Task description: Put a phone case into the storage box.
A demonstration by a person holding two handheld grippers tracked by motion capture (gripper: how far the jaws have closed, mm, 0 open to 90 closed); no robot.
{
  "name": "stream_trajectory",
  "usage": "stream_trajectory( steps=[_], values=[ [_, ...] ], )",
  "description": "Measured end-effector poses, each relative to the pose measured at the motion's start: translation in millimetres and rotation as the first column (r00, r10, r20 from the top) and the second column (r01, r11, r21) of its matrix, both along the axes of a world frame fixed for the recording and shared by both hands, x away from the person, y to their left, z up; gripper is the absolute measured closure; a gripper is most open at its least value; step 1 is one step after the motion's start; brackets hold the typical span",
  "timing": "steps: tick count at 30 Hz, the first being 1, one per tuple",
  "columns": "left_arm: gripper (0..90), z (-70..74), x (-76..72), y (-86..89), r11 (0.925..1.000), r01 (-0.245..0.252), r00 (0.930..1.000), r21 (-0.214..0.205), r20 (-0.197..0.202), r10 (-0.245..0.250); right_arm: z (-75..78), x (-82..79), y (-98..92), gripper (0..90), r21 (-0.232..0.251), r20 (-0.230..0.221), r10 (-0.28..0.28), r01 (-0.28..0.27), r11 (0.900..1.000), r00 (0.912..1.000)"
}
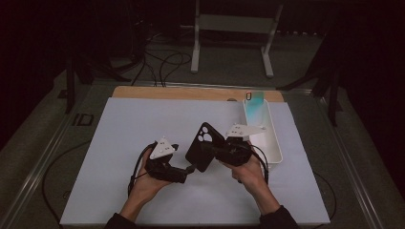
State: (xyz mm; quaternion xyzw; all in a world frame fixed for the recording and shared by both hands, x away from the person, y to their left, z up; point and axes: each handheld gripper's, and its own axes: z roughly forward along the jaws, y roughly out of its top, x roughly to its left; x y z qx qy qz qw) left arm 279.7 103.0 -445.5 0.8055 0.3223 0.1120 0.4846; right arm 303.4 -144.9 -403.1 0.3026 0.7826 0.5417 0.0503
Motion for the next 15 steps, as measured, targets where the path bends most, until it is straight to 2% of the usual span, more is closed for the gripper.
stream_trajectory(
  steps=[4,8,11,15],
  values=[
    [2.1,-1.4,0.4,-2.3,0.9999,0.015,0.9998,0.004,-0.015,-0.015,5.8,-3.1,-2.2,85.8,0.03,0.017,0.048,-0.048,0.9984,0.9987],
    [0.6,-2.6,0.0,-4.6,0.9991,0.041,0.9989,0.0,-0.021,-0.041,9.5,-6.1,-2.5,85.7,0.059,0.024,0.109,-0.11,0.9922,0.9938],
    [0.9,-3.5,-0.7,-6.5,0.996,0.088,0.9955,-0.017,-0.035,-0.088,11.5,-8.3,-0.7,85.7,0.056,0.038,0.14,-0.142,0.9883,0.9894],
    [7.5,-4.7,-2.1,-8.9,0.9912,0.129,0.9906,-0.03,-0.041,-0.13,12.4,-9.7,1.8,85.7,0.05,0.046,0.175,-0.177,0.983,0.9836]
  ],
)
